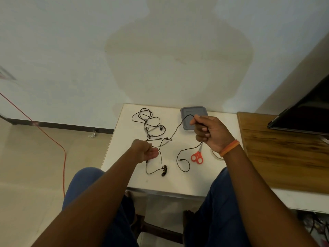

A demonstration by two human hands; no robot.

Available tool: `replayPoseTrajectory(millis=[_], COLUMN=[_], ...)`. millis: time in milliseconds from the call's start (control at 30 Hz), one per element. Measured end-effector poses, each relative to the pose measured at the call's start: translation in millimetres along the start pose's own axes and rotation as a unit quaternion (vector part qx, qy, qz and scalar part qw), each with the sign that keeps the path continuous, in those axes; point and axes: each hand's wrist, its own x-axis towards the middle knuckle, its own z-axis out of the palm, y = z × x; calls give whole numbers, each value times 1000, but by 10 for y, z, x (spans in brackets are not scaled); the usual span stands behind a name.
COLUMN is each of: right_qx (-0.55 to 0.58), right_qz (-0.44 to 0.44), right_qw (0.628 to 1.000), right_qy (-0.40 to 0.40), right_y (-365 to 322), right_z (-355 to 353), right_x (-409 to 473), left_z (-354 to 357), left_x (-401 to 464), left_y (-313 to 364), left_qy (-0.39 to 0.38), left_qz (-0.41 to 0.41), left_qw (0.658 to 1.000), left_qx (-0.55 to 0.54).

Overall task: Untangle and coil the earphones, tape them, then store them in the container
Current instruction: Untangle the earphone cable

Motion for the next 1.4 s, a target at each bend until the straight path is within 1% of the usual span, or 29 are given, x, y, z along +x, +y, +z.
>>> replayPoseTrajectory(millis=[33,67,100,133,167,200,233,267,300,333,400,433,467,533,567,633,700,767,833,900,1033,1100,1133,1200,1233,1267,1333,1367,1400], right_qx=[-26,-52,-77,-99,-117,-132,-143,-153,-159,-160,-154,-153,-157,-157,-141,-70,19,94,160,211,254,246,244,260,263,256,237,233,232], right_qz=[-1,-3,-5,-5,-5,-5,-4,-2,0,2,5,7,10,18,20,13,2,-7,-12,-18,-25,-21,-17,-13,-12,-8,1,3,3], right_qw=[1000,999,997,995,993,991,989,987,985,985,986,986,986,986,989,997,999,994,984,974,967,968,968,961,960,963,969,970,971], right_qy=[2,2,1,-1,-8,-19,-35,-50,-62,-68,-66,-59,-54,-47,-44,-40,-37,-51,-81,-80,-18,37,63,90,90,87,71,63,57], right_y=[11,21,28,37,45,54,60,63,62,61,57,53,44,18,1,-40,-84,-98,-95,-103,-112,-53,-9,95,140,181,261,294,319], right_z=[21,46,70,95,125,165,209,255,292,315,316,290,249,134,74,-14,-70,-113,-140,-137,-33,52,100,210,272,338,469,523,560], right_x=[-6,-9,-16,-22,-29,-35,-39,-45,-51,-57,-63,-71,-84,-119,-132,-146,-140,-130,-130,-133,-108,-57,-25,30,43,46,33,13,-6], left_z=[-35,-80,-140,-184,-201,-182,-126,-24,85,193,324,339,333,296,242,61,-165,-342,-424,-417,-239,-128,-77,51,130,215,360,405,432], left_x=[-58,-127,-169,-221,-254,-307,-375,-503,-620,-710,-786,-774,-748,-666,-613,-441,-164,50,163,204,65,-88,-203,-455,-575,-715,-909,-953,-989], left_y=[20,61,118,179,216,262,295,329,344,366,395,416,438,491,512,505,425,284,156,48,12,32,34,-28,-78,-123,-201,-248,-276], left_qy=[-34,-47,-29,19,75,105,80,10,-61,-113,-130,-128,-122,-83,-65,-50,-5,53,74,69,76,94,111,139,135,109,45,34,40], left_qz=[-11,-12,11,58,140,241,333,390,417,432,469,472,459,419,395,342,297,260,250,263,293,298,319,431,476,486,459,459,466], left_qw=[995,976,942,890,841,802,794,812,827,823,783,784,802,863,893,935,953,961,957,941,886,857,851,828,823,835,873,878,876], left_qx=[94,212,335,451,516,536,501,434,372,351,386,384,361,271,204,81,53,80,128,201,352,409,403,330,280,233,157,131,115])
